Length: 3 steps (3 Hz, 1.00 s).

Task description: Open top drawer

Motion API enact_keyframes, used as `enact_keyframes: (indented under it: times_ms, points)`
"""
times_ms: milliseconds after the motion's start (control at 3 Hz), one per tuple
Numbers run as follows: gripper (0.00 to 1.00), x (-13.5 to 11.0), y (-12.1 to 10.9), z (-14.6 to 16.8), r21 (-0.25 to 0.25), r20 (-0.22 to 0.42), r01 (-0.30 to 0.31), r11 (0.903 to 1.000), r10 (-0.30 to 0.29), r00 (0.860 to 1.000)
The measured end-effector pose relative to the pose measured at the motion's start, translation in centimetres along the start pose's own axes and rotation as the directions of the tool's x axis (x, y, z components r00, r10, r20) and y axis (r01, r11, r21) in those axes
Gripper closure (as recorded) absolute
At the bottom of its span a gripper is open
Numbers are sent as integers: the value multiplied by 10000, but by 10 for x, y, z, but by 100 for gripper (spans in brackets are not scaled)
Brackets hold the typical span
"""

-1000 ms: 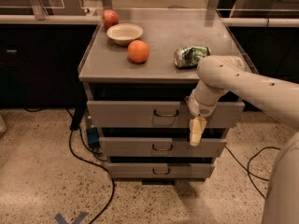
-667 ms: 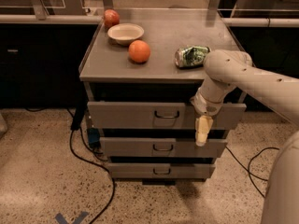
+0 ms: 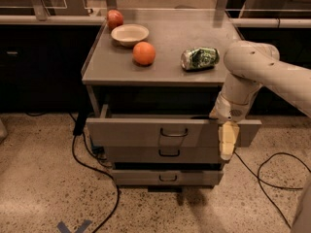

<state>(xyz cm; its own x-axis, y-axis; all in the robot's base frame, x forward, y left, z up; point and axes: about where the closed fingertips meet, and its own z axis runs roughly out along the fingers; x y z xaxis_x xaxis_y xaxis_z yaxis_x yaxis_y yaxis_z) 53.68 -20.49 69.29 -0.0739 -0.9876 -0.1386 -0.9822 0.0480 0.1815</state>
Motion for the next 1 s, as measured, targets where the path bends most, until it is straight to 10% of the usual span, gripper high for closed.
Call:
enact_keyframes:
  times_ms: [1000]
  points:
    - [0,6,2,23,-897,-180,-38,9960,22,9998]
